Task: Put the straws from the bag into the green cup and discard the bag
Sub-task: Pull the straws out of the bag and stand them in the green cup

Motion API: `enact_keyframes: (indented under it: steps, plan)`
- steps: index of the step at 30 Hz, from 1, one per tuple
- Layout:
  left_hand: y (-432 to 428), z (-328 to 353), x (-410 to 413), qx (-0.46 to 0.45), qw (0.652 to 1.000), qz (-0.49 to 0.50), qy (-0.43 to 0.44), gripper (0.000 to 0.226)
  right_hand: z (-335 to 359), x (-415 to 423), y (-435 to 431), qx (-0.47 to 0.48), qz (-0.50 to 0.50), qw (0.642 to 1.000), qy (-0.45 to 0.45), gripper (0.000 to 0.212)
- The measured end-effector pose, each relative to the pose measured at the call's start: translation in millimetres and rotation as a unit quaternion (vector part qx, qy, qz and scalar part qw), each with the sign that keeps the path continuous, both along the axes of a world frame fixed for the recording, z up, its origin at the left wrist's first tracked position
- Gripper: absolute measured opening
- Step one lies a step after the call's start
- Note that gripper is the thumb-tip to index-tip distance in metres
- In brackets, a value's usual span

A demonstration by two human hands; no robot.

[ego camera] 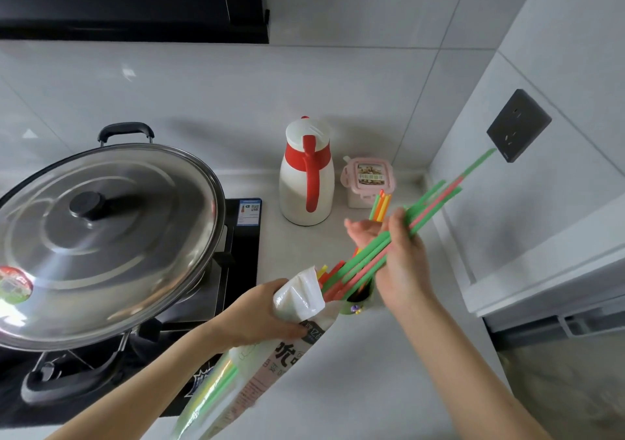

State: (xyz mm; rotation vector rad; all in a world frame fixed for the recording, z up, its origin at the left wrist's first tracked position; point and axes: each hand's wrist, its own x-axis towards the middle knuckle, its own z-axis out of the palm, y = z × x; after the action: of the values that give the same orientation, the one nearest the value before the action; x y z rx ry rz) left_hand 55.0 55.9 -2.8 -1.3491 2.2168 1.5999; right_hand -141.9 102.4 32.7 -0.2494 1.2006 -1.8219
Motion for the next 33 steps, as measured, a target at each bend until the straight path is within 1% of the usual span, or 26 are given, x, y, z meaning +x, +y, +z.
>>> enact_keyframes:
  steps: [2, 4, 9, 13, 17, 19, 21, 23, 27, 31, 33]
  plan:
    - [0, -4, 3, -0.008, 1.0, 0.003, 0.002, 0.046, 12, -13, -2, -0.038, -0.032, 0.999, -0.007, 0.041]
    - [0, -7, 5, -0.02, 1.0, 0.008, 0.002, 0.048, 24, -26, -4, -0.06, -0.055, 0.997, 0.007, 0.045]
    - [2, -14, 11, -0.046, 0.999, 0.02, -0.014, 0.051, 48, -53, -4, -0.073, -0.078, 0.994, 0.026, 0.05]
    - [-1, -20, 21, -0.058, 0.997, 0.044, -0.024, 0.052, 69, -74, 6, -0.091, -0.132, 0.984, 0.071, 0.052]
    - [-5, -27, 30, -0.085, 0.992, 0.078, -0.049, 0.043, 71, -77, 11, -0.096, -0.186, 0.967, 0.148, 0.051]
    - [-6, -29, 32, -0.092, 0.99, 0.086, -0.06, 0.04, 51, -62, 4, -0.088, -0.169, 0.965, 0.183, 0.052]
    - [-7, -30, 33, -0.095, 0.989, 0.088, -0.069, 0.039, 22, -42, -5, -0.059, -0.125, 0.962, 0.234, 0.056]
    - [-8, -31, 34, -0.096, 0.989, 0.089, -0.072, 0.038, -3, -28, -12, -0.025, -0.087, 0.957, 0.276, 0.053]
    - [-9, -31, 37, -0.095, 0.988, 0.095, -0.072, 0.039, -41, -12, -25, -0.008, -0.031, 0.957, 0.29, 0.045]
    - [-8, -31, 37, -0.093, 0.989, 0.094, -0.072, 0.04, -71, -9, -23, 0.047, 0.01, 0.938, 0.343, 0.042]
    - [-8, -30, 36, -0.094, 0.989, 0.093, -0.071, 0.04, -77, -14, -18, 0.066, 0.009, 0.94, 0.333, 0.032]
